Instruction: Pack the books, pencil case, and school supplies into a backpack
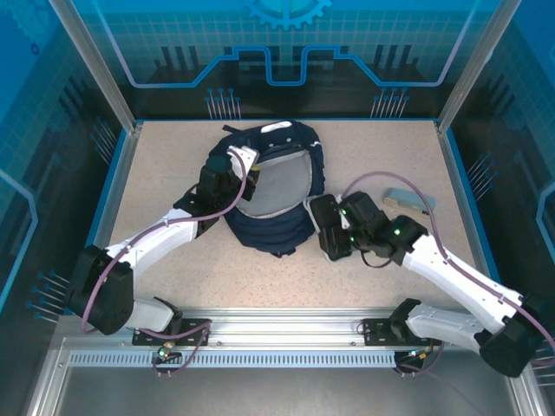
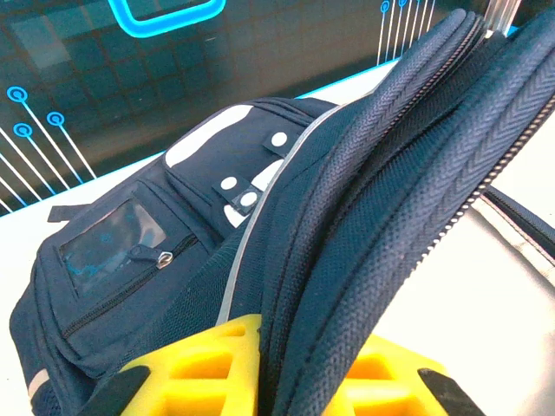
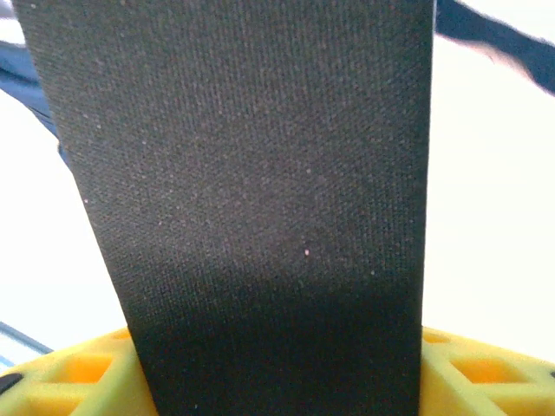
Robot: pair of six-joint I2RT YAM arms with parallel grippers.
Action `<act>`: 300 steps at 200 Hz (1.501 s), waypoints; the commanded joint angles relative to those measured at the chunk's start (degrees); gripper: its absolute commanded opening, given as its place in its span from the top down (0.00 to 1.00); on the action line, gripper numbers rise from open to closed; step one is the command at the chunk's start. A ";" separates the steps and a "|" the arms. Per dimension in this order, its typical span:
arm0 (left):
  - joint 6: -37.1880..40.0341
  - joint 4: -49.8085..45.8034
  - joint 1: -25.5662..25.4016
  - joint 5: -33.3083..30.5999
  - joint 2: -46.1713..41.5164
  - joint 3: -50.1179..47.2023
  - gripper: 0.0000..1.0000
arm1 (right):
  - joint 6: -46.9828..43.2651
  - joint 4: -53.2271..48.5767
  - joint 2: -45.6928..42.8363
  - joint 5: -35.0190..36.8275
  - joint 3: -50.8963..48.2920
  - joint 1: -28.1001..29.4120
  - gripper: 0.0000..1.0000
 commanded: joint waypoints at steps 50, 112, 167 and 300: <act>-5.71 15.24 -0.78 0.11 -3.43 -1.10 0.85 | -5.07 -0.95 27.01 -8.72 23.38 -0.60 0.37; -7.49 15.58 -0.96 0.42 -2.92 -1.02 0.85 | -0.60 1.88 26.09 -4.73 24.99 -1.92 0.07; -8.02 14.06 -1.48 2.34 -1.68 0.35 0.85 | 7.61 8.00 15.74 -12.59 9.85 -2.33 0.14; -8.87 13.62 -1.79 6.67 -3.48 -0.21 0.86 | 16.55 25.23 30.03 -13.98 12.84 -2.48 0.54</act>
